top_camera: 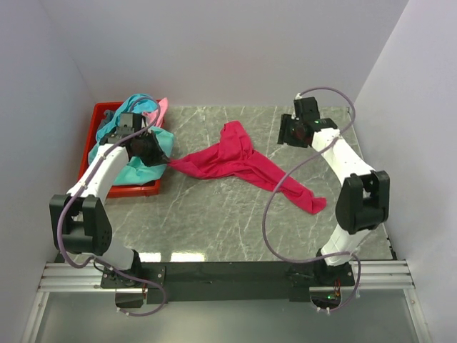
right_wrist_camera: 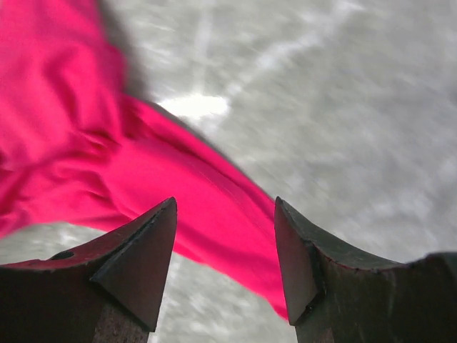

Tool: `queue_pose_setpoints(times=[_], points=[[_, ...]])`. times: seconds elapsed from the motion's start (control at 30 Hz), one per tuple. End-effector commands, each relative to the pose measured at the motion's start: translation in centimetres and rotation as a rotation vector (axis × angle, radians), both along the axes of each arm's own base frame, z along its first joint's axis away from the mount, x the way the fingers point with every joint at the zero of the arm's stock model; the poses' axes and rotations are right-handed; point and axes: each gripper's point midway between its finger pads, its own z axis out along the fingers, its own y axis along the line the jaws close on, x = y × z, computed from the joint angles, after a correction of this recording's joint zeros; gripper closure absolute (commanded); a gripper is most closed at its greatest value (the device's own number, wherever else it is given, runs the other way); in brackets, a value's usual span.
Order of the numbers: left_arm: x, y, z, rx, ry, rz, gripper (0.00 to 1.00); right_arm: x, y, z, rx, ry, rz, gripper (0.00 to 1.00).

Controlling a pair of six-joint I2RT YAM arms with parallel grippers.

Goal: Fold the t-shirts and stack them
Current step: Flatten the tshirt out

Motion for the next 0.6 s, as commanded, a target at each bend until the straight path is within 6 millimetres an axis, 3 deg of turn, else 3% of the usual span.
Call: queue_pose_setpoints(times=[0.0,0.13,0.23,0.57], points=[[-0.2,0.4,2.0,0.014,-0.056,0.007,0.99,1.5,3.1,-0.8,0.094,-0.001,0.107,0.36],[-0.4,0.6,2.3,0.021,-0.060,0.027,0.99,1.6,4.7,-3.8,0.144,0.055,0.162,0.36],[-0.8,0.8,2.2,0.024,-0.057,0.044,0.99,1.3,5.9,-4.8,0.155,0.065,0.202,0.36],[-1.2,0.9,1.8,0.018,-0.044,0.069,0.99,2.5,8.5,-5.5,0.198,0.070,0.262,0.36]])
